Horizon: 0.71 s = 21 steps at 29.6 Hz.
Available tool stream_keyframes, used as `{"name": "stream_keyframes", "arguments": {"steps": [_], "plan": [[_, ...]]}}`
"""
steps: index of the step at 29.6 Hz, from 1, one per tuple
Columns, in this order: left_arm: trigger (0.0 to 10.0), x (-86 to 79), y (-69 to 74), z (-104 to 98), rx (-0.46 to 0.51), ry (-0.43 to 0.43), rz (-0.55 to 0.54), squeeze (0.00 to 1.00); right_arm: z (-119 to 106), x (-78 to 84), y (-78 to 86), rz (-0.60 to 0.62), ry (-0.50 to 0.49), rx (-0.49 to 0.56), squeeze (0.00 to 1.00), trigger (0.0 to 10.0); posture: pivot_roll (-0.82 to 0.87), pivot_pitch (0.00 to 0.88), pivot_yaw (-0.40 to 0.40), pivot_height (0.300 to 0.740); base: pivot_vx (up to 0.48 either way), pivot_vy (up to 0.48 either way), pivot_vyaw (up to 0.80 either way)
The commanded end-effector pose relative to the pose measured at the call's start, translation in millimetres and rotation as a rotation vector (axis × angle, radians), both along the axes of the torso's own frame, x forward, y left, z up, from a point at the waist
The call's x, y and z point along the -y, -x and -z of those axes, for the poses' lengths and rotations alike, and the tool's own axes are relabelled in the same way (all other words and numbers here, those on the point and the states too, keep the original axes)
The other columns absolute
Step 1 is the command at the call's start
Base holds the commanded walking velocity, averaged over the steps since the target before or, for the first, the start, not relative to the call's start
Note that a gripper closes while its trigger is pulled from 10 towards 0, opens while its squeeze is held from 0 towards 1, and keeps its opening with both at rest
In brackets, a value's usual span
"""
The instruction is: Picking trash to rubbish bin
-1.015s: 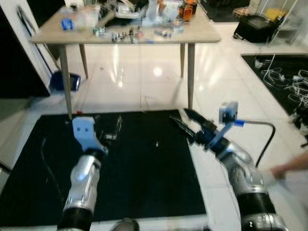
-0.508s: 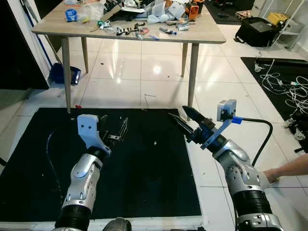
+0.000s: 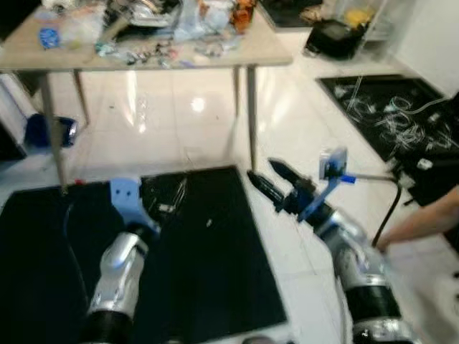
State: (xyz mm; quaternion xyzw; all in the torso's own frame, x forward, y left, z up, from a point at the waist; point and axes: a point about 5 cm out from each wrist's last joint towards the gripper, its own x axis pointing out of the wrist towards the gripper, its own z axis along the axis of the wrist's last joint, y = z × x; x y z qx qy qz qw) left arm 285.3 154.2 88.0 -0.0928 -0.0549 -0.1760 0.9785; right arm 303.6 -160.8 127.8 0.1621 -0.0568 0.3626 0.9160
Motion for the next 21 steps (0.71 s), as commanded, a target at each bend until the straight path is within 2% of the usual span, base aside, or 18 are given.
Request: {"name": "stream_keyframes", "arguments": {"steps": [1,21], "plan": [[10.0,2.3,0.5,-0.6,-0.003,-0.002,0.013,0.0,-0.9,1.4,0.6,0.006,0.005,-0.003,0.0,10.0,-0.07,0.0,-0.031,0.74,0.48,0.0,0.0],[10.0,2.7,0.8,-0.8,-0.008,-0.002,0.024,0.0,-1.3,1.5,0.5,0.015,0.008,-0.005,0.0,10.0,-0.07,0.0,-0.031,0.74,0.48,0.0,0.0]]}}
